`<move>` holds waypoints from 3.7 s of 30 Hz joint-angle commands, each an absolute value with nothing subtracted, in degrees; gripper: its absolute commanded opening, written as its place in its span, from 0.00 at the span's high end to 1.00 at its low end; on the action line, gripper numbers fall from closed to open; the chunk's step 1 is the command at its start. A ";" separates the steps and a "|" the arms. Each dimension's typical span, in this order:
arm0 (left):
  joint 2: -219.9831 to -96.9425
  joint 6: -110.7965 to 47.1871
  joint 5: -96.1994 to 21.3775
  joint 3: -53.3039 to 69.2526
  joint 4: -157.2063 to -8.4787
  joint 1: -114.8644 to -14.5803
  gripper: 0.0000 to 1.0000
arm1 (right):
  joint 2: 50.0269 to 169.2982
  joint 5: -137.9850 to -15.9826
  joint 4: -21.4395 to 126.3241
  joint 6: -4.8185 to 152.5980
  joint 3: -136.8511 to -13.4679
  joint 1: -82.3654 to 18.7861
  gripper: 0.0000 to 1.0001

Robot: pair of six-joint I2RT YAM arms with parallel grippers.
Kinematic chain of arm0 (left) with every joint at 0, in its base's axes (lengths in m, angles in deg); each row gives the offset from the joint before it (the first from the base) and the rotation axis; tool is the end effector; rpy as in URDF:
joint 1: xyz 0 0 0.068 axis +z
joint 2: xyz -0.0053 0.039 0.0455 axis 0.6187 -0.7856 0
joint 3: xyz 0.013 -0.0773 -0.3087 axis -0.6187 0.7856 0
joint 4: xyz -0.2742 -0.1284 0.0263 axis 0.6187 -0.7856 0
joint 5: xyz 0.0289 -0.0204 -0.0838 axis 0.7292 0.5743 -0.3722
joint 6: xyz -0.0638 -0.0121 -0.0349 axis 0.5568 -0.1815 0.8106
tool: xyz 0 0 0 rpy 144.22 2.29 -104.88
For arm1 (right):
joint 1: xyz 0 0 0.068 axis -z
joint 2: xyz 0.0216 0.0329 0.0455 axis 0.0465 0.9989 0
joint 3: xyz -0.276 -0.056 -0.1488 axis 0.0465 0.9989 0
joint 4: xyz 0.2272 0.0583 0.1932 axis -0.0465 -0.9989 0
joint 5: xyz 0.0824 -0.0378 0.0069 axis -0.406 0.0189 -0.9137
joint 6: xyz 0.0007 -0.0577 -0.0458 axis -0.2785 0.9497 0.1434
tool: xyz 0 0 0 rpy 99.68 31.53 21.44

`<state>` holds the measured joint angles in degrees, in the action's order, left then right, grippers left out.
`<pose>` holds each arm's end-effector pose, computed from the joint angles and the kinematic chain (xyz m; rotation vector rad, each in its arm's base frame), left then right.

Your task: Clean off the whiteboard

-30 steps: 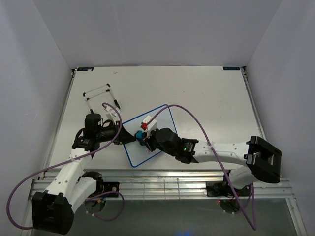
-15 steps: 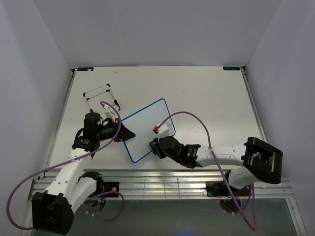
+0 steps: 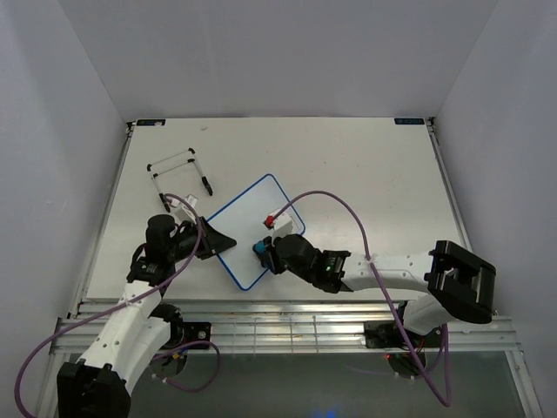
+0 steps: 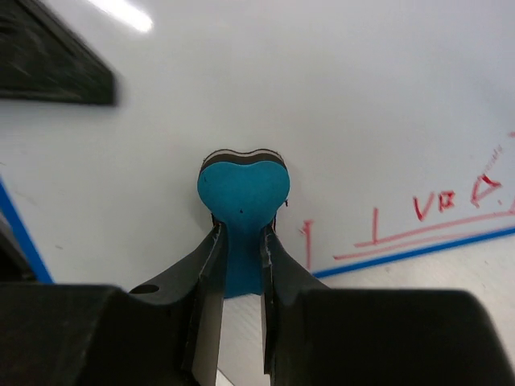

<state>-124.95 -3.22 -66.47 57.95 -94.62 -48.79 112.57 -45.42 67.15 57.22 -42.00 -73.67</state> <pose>0.1788 -0.0714 0.2197 -0.1390 2.1935 -1.1981 0.1408 0.3322 0.2156 -0.5826 1.9766 0.6185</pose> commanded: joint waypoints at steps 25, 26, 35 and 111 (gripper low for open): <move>-126.74 6.98 -82.67 57.64 -90.13 -50.35 1.00 | 116.63 -62.31 56.38 67.25 -42.22 -45.41 0.92; -126.74 6.89 -83.28 57.56 -90.13 -50.26 1.00 | 117.69 -62.83 56.20 68.21 -43.11 -44.07 0.92; -126.91 5.04 -82.33 57.56 -92.07 -50.35 1.00 | 122.36 -76.09 53.39 73.76 -49.27 -41.07 0.92; -124.54 13.48 -78.28 61.07 -86.97 -50.26 1.00 | 101.53 -67.22 64.46 64.53 -29.06 -50.40 0.92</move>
